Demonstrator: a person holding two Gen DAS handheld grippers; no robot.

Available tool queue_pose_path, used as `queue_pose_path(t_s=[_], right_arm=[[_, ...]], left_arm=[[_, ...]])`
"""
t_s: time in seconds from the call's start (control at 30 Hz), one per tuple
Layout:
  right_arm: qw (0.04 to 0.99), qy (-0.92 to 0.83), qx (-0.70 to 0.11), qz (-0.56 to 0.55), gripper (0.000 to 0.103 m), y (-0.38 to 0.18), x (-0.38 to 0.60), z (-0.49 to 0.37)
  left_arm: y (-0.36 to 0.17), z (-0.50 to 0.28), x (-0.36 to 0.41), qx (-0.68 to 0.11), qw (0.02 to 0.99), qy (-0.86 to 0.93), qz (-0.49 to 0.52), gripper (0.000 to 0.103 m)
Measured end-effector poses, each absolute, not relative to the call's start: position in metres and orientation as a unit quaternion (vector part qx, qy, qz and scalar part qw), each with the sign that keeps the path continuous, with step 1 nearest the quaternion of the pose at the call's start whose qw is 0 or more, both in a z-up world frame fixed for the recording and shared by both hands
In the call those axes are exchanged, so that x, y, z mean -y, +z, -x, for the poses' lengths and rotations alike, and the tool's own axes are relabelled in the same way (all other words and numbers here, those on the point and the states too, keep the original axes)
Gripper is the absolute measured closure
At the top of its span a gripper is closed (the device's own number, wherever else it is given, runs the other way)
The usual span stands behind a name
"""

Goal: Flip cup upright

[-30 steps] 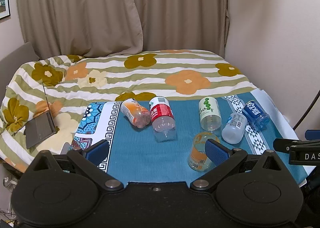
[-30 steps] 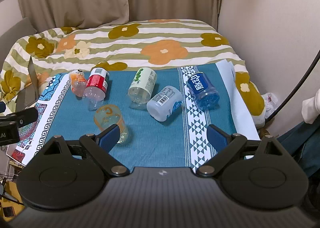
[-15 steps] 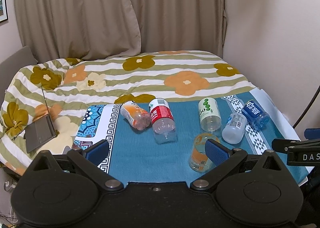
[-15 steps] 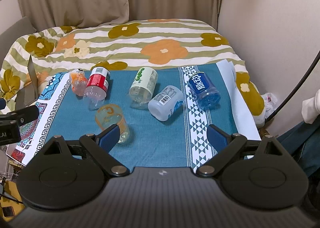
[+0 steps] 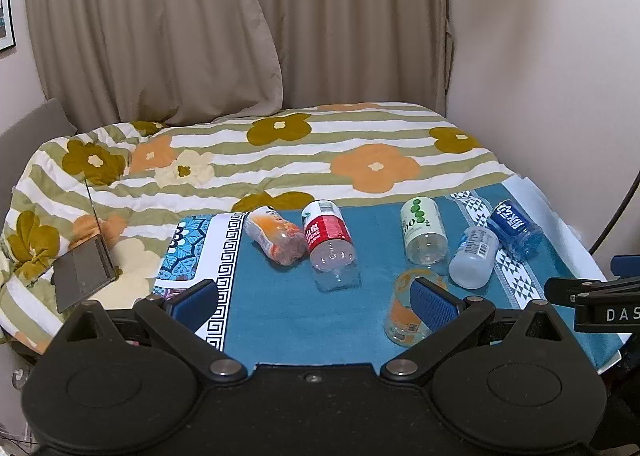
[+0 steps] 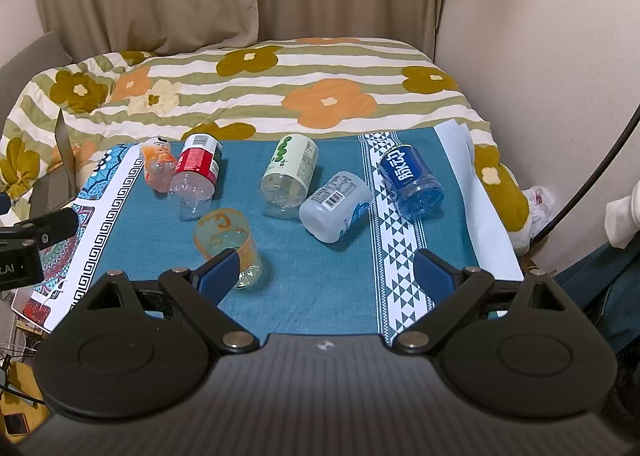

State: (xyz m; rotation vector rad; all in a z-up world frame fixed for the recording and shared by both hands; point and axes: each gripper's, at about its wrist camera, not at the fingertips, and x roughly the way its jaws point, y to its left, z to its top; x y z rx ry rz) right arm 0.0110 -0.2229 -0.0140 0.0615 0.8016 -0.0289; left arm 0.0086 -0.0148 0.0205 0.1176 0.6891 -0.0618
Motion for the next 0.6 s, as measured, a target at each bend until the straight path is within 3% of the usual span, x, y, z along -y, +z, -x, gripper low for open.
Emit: queue_pose_path(t_s=[0.6], right_arm=[[0.921, 0.033, -0.386, -0.034, 0.0, -0.029, 0.22, -0.017]], left_arm=[[0.015, -0.018, 0.011, -0.332, 0.941, -0.015, -0.069, 0.0]])
